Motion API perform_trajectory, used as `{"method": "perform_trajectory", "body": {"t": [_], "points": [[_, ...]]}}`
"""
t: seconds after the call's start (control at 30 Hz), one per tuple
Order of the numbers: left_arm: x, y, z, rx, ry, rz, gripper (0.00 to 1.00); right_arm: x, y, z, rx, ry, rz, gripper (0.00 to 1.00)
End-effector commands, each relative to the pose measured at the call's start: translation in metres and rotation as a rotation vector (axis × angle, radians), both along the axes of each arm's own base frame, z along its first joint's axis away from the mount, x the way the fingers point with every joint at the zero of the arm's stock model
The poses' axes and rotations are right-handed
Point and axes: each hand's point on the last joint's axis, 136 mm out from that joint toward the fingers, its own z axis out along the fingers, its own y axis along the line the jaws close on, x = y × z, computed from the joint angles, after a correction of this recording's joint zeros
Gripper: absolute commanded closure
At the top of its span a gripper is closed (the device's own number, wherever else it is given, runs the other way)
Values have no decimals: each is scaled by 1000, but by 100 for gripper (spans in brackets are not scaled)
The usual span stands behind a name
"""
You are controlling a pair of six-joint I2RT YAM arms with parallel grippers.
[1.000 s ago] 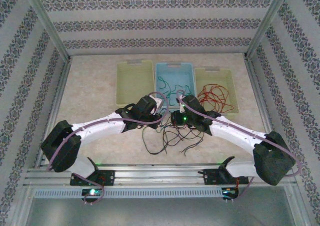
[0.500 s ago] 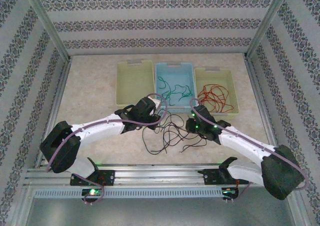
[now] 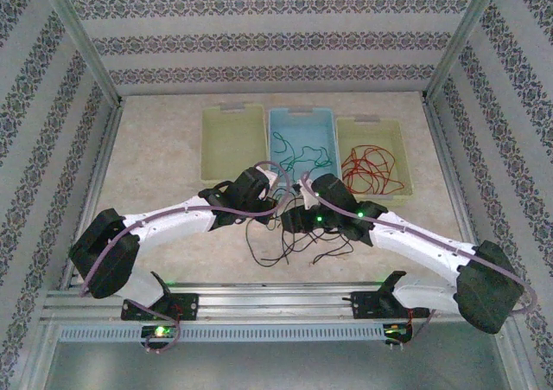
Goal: Untangle the cables
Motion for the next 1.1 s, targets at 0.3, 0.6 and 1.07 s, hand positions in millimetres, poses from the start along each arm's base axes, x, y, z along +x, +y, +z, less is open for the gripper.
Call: {"method": "perform_trajectory", "body": {"t": [0.3,0.6,1.07], "points": [[3,-12,13,-25,-40,-26,99,5,18,4,4,-21,70,79],[-1,2,-5,17,-20,19,99,28,-29,4,-60,-101,-149,100],[-5,3,-22,-3,32,28,100,38,-177,-7,-6,-73,-806,100]]}}
